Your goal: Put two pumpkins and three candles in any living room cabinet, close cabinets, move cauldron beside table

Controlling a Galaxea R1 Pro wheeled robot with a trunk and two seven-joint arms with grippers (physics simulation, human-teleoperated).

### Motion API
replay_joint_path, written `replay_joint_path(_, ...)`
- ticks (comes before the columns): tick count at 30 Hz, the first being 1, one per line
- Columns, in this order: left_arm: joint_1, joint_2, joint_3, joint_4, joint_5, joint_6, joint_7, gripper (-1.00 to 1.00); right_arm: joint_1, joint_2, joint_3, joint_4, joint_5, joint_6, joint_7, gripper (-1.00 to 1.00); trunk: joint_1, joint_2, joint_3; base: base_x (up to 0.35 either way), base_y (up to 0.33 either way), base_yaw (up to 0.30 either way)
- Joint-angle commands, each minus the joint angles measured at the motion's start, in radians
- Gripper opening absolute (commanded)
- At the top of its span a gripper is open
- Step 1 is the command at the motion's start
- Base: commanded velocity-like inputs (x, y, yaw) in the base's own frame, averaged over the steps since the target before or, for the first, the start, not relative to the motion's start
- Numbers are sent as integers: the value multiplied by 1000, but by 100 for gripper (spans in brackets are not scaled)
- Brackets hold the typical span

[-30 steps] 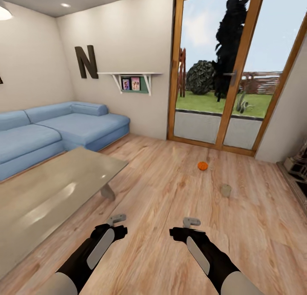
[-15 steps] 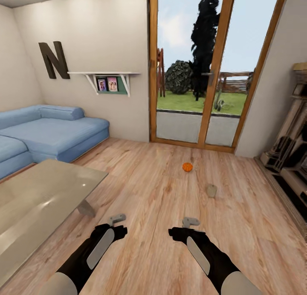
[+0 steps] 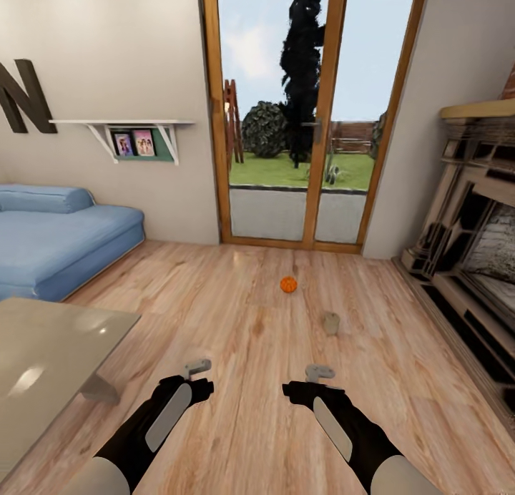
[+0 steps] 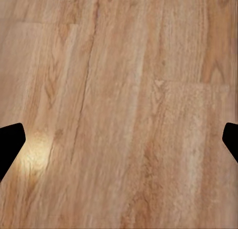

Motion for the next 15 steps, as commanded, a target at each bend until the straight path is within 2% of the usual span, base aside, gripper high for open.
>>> replay_joint_path(1, -1, 1, -4, -2, 12, 0, 10, 100, -1, 0, 4, -1, -10, 2, -10, 100, 0, 0, -1, 221, 215, -289)
replay_joint_path(10, -1, 0, -4, -2, 8, 0, 10, 100, -1, 0, 4, -2, -8, 2, -10, 100, 0, 0, -1, 247, 223, -289)
replay_joint_path(13, -1, 0, -4, -2, 6, 0, 10, 100, -1, 0, 5, -2, -2, 2, -10, 100, 0, 0, -1, 313, 91, -256)
replay_joint_path(15, -1, -1, -4, -2, 6, -1, 10, 100, -1, 0, 6, -3, 2, 2, -9, 100, 0, 0, -1, 333, 26, -100)
